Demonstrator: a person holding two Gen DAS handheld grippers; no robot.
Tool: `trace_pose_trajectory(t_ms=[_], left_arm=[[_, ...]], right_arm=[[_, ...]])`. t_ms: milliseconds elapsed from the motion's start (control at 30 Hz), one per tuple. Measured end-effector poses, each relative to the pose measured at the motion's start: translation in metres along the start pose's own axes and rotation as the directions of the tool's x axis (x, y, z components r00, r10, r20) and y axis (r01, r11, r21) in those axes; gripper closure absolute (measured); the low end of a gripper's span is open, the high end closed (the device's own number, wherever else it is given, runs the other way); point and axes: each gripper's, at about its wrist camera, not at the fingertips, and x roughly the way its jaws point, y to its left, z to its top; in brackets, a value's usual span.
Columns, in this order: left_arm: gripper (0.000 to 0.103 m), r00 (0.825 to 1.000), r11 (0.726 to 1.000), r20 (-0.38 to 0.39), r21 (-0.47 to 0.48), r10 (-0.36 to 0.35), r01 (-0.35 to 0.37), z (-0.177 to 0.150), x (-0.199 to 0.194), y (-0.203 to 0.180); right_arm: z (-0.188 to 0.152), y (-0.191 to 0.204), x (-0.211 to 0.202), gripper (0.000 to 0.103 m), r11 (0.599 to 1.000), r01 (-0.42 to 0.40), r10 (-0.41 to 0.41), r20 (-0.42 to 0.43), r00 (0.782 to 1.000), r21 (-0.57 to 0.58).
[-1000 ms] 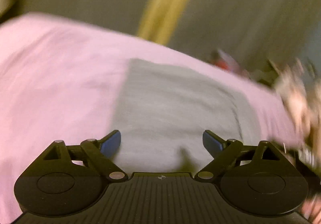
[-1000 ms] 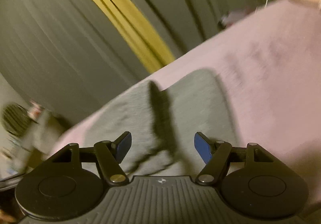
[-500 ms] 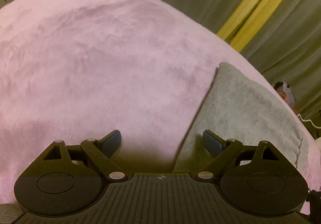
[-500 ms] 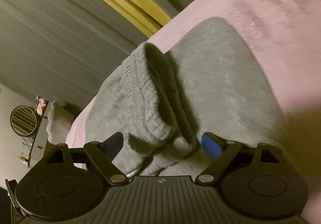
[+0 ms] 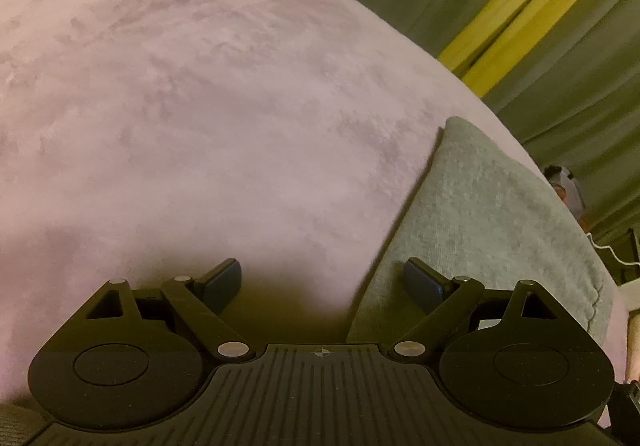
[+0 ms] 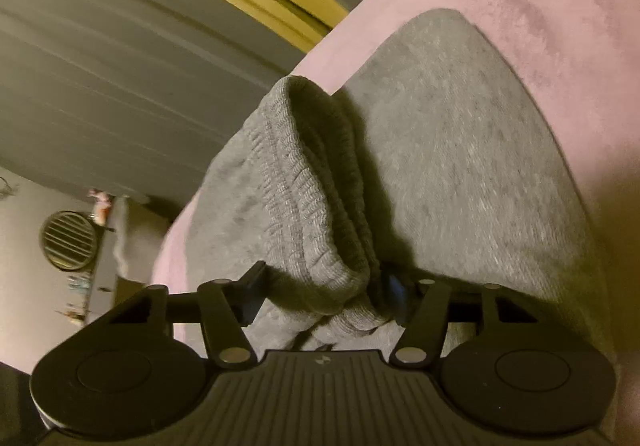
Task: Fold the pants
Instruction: 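Grasp the ribbed cuff with the right gripper and lift it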
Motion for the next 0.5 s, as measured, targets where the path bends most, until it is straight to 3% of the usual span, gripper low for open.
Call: trace_pose_trajectory(t_ms=[67,133,300,367,400,500], left_arm=[[0.01,1.0,1.0,-0.005,-0.001,-0.002,0.002,0.0,0.0,0.0],[0.01,1.0,1.0,-0.006,0.002,-0.001,0.001,0.0,0.002,0.0],[0.01,1.0,1.0,-0.003,0.011,0.005,-0.005,-0.001,0.005,-0.002],[0.01,1.0,1.0,-0.002,0.005,0.006,-0.006,-0.001,0.005,-0.001],[0.01,1.0,1.0,-0.002,0.002,0.006,-0.006,-0.001,0.004,-0.001],[0.01,1.0,1.0,-0.003,-0.002,0.005,-0.005,-0.002,0.005,-0.001]], right_arm=[[0.003,-0.002,0.006,0.032,1.0,-0.008,0.008,-0.011,1.0,0.028],[0.005,0.0,0.012,0.007,0.998,-0.05,0.051,-0.021,0.998,0.037],[0.003,0.023,0.032,0.004,0.999,0.009,-0.01,-0.024,1.0,-0.049],[-0.001,0.03,0.031,0.019,0.995,0.045,-0.046,-0.009,0.999,-0.094],[-0.002,0.031,0.03,0.053,0.992,0.07,-0.071,0.001,0.998,-0.109],[-0.004,0.029,0.023,0.058,0.997,0.023,-0.023,0.003,1.0,-0.079]])
